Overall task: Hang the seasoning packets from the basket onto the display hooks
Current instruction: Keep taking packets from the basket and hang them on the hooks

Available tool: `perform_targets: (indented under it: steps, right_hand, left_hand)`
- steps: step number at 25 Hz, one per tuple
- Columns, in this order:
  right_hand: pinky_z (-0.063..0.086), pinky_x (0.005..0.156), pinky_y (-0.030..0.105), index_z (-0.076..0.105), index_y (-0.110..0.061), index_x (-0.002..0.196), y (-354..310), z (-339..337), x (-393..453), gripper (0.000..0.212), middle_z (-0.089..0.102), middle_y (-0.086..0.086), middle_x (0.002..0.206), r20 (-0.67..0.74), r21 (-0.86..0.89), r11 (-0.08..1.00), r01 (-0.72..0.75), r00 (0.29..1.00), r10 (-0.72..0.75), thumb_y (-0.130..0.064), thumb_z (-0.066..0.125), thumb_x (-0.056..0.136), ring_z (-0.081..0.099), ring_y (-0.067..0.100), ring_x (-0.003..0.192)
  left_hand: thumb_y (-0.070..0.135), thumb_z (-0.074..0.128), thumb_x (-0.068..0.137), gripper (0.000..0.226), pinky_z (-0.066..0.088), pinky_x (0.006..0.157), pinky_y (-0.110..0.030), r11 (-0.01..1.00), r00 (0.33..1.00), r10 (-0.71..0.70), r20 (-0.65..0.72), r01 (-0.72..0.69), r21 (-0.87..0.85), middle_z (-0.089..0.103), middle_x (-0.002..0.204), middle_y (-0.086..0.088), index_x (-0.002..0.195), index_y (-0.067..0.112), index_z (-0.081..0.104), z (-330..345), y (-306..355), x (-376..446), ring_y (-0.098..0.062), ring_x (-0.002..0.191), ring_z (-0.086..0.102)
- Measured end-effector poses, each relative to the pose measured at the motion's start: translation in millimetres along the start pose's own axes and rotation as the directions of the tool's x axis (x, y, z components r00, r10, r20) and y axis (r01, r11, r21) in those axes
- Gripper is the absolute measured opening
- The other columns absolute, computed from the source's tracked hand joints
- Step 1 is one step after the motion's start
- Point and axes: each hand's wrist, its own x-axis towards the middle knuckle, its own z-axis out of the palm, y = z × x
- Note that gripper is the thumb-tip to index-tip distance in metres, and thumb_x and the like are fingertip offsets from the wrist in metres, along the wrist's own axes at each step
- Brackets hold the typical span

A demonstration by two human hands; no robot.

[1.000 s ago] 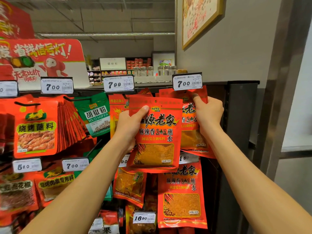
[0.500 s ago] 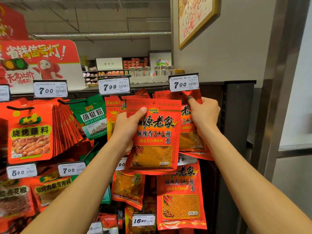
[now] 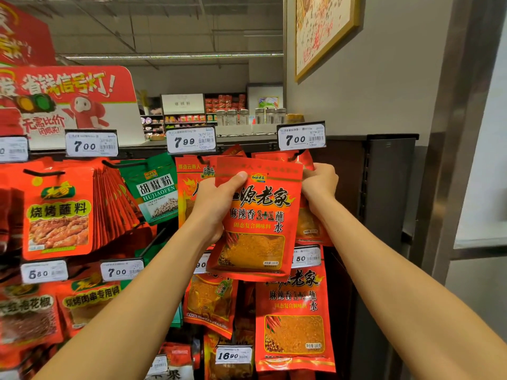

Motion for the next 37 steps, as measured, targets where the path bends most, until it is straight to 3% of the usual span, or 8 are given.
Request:
perform_targets:
  steps: [5, 9, 13, 18, 23, 28, 33, 37]
  right_hand:
    - [0.048, 0.063, 0.034, 0.064, -0.025, 0.057, 10.2, -14.9, -5.1, 0.035, 0.07, -0.005, 0.065, 0.089, 0.118, 0.993, -0.006, 0.996, -0.004, -0.046, 0.063, 0.085, 0.065, 0.018, 0.071]
    - [0.057, 0.081, 0.044, 0.068, -0.031, 0.083, 11.0, -37.1, -15.6, 0.029, 0.073, -0.009, 0.081, 0.002, 0.341, 0.939, 0.046, 0.999, -0.049, -0.052, 0.051, 0.093, 0.07, 0.014, 0.083]
    - [0.056, 0.063, 0.024, 0.071, -0.03, 0.073, 8.0, -56.6, -27.4, 0.052, 0.071, -0.008, 0.068, 0.1, 0.492, 0.868, 0.063, 0.987, -0.128, -0.057, 0.037, 0.101, 0.069, 0.008, 0.067]
    - [0.063, 0.072, 0.04, 0.066, -0.021, 0.081, -0.5, -57.9, -26.0, 0.029, 0.076, -0.003, 0.077, 0.094, 0.227, 0.965, 0.131, 0.983, -0.155, -0.047, 0.066, 0.093, 0.075, 0.013, 0.072]
    - [0.062, 0.065, 0.038, 0.062, -0.021, 0.07, -7.2, -47.8, -16.1, 0.034, 0.073, -0.007, 0.065, 0.041, 0.135, 0.985, 0.108, 0.993, -0.115, -0.047, 0.071, 0.09, 0.074, 0.011, 0.062]
    - [0.055, 0.062, 0.035, 0.061, -0.021, 0.072, 1.3, -43.3, -18.2, 0.033, 0.071, -0.005, 0.072, 0.021, 0.047, 0.994, 0.096, 0.995, -0.097, -0.047, 0.066, 0.093, 0.071, 0.011, 0.067]
    - [0.056, 0.071, 0.036, 0.061, -0.029, 0.088, 29.3, -39.4, -29.9, 0.016, 0.072, -0.007, 0.089, 0.043, 0.082, 0.991, 0.109, 0.993, -0.113, -0.045, 0.063, 0.093, 0.07, 0.013, 0.083]
    - [0.05, 0.067, 0.035, 0.063, -0.021, 0.078, 25.5, -21.9, -2.0, 0.02, 0.069, -0.002, 0.082, 0.007, 0.035, 0.999, 0.031, 0.999, -0.031, -0.034, 0.065, 0.093, 0.066, 0.019, 0.079]
  left_hand:
    - [0.045, 0.074, 0.087, 0.022, 0.062, 0.072, -0.044, 1.0, 1.0, -0.025, 0.018, 0.025, -0.004, 0.08, 0.09, -0.005, 0.084, 0.023, 0.077, 27.6, 1.9, 6.7, -0.025, 0.082, 0.077]
    - [0.044, 0.076, 0.085, 0.023, 0.061, 0.08, -0.05, 0.998, 0.998, -0.064, 0.017, 0.064, 0.004, 0.08, 0.087, -0.004, 0.082, 0.022, 0.077, 51.8, -0.7, 11.9, -0.024, 0.08, 0.077]
    - [0.04, 0.077, 0.086, 0.024, 0.062, 0.078, -0.05, 0.996, 0.996, -0.086, -0.003, 0.086, -0.02, 0.079, 0.084, -0.006, 0.085, 0.016, 0.074, 69.0, 1.7, 15.3, -0.026, 0.079, 0.077]
    - [0.041, 0.077, 0.086, 0.026, 0.06, 0.081, -0.058, 0.996, 0.993, -0.094, -0.074, 0.093, -0.015, 0.079, 0.085, -0.009, 0.083, 0.015, 0.075, 84.9, 7.3, 14.3, -0.032, 0.084, 0.076]
    - [0.043, 0.077, 0.085, 0.029, 0.061, 0.079, -0.056, 0.991, 0.984, -0.114, -0.139, 0.122, 0.049, 0.076, 0.073, -0.006, 0.075, 0.017, 0.069, 91.2, 13.8, 18.7, -0.031, 0.079, 0.075]
    - [0.046, 0.073, 0.087, 0.04, 0.058, 0.087, -0.049, 0.985, 0.976, -0.131, -0.172, 0.148, 0.087, 0.073, 0.102, -0.008, 0.108, 0.012, 0.067, 87.4, 5.8, 22.5, -0.029, 0.095, 0.069]
    - [0.039, 0.063, 0.094, 0.043, 0.03, 0.055, -0.031, 0.933, 0.969, 0.165, -0.182, -0.093, 0.348, 0.048, 0.052, 0.011, 0.056, 0.021, 0.052, 61.6, -27.6, 16.6, -0.013, 0.053, 0.04]
    - [0.033, 0.067, 0.093, 0.05, 0.024, 0.053, -0.031, 0.898, 0.955, 0.132, -0.267, -0.001, 0.441, 0.038, 0.042, 0.013, 0.05, 0.02, 0.044, 65.5, -33.6, 41.8, -0.015, 0.049, 0.033]
